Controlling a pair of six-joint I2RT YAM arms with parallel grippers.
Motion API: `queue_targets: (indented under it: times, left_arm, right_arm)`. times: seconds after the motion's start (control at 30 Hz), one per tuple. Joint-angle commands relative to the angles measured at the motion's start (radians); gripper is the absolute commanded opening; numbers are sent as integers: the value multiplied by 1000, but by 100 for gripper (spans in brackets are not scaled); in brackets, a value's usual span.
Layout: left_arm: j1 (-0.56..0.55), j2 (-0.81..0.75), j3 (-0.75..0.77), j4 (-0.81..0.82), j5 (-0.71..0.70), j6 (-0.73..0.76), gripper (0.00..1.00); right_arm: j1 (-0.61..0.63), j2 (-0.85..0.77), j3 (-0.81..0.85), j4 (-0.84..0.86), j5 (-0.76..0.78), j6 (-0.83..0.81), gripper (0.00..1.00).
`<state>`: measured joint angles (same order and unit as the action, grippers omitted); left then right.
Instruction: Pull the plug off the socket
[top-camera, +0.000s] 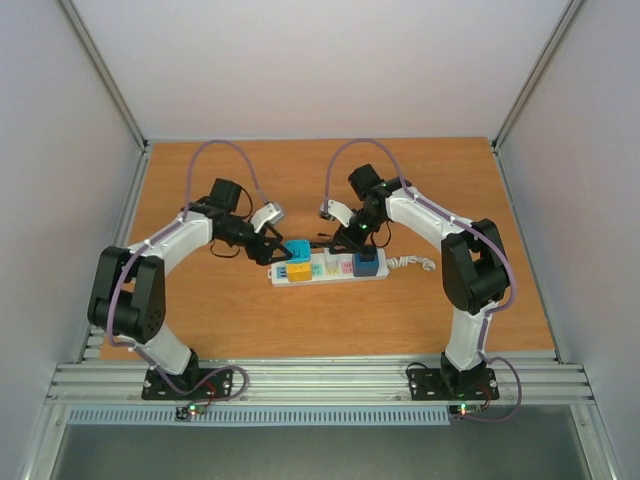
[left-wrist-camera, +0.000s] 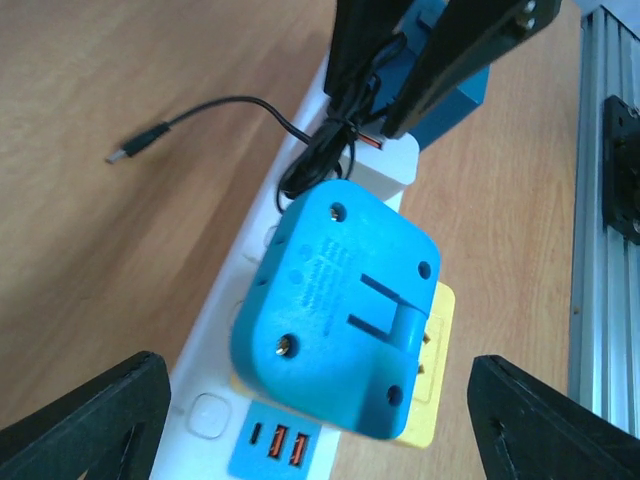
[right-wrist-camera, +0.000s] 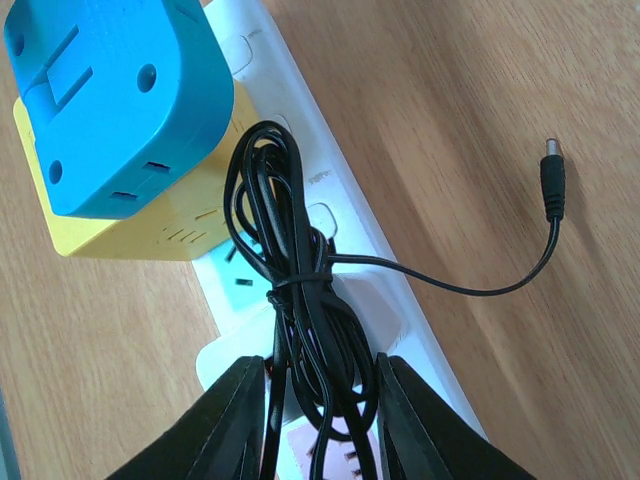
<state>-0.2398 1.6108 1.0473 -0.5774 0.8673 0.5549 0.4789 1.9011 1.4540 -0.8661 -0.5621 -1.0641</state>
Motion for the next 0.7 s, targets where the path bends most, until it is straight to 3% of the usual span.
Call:
queue_targets:
  times: [0.0,0.23,0.67]
  left_arm:
    - [-53,42,32,-12,11,14,82]
    - [-91,45,55,-57,15,37,70]
    - [-103,-69,0,16,-31,18,57]
  right_arm:
    - [8,28,-3,-41,-9,-9,33]
    - [6,29,-12,-31,-2,-4,34]
    - [-8,30,-14,-26,-18,4,35]
